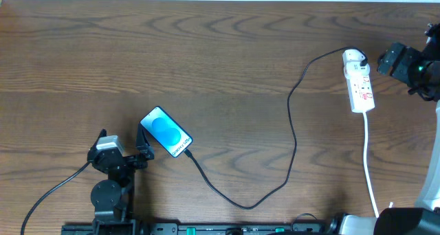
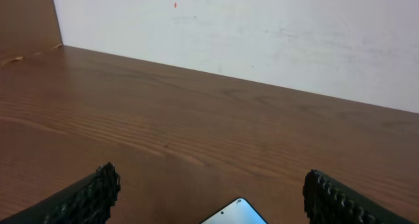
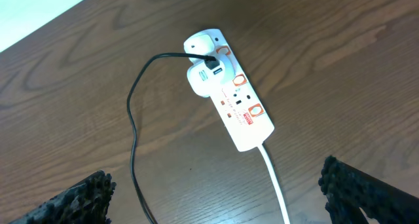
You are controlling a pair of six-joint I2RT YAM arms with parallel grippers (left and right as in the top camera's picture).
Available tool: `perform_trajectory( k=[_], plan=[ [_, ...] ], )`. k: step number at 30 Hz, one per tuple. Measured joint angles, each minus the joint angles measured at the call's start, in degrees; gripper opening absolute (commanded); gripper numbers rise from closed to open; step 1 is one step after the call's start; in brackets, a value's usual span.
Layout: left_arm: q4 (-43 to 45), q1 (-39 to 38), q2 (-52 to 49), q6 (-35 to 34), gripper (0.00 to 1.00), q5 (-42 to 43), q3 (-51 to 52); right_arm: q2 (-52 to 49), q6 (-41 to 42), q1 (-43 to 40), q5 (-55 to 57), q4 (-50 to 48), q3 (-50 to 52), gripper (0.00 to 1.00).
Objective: Plug charger to phone and switch on socket
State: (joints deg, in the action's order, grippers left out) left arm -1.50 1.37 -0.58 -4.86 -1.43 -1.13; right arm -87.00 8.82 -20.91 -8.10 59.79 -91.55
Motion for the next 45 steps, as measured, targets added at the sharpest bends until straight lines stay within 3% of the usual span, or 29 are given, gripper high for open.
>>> perform_trajectory(
  k=[18,45],
  plan=[
    [-0.42,0.02,0.0,9.9,0.92,4.9,-0.09,0.0,0.0,0.0,0.0,0.0,0.0,0.99],
    [-0.39,0.04,0.0,9.16,0.92,4.96,-0.09,0.0,0.0,0.0,0.0,0.0,0.0,0.99]
  ],
)
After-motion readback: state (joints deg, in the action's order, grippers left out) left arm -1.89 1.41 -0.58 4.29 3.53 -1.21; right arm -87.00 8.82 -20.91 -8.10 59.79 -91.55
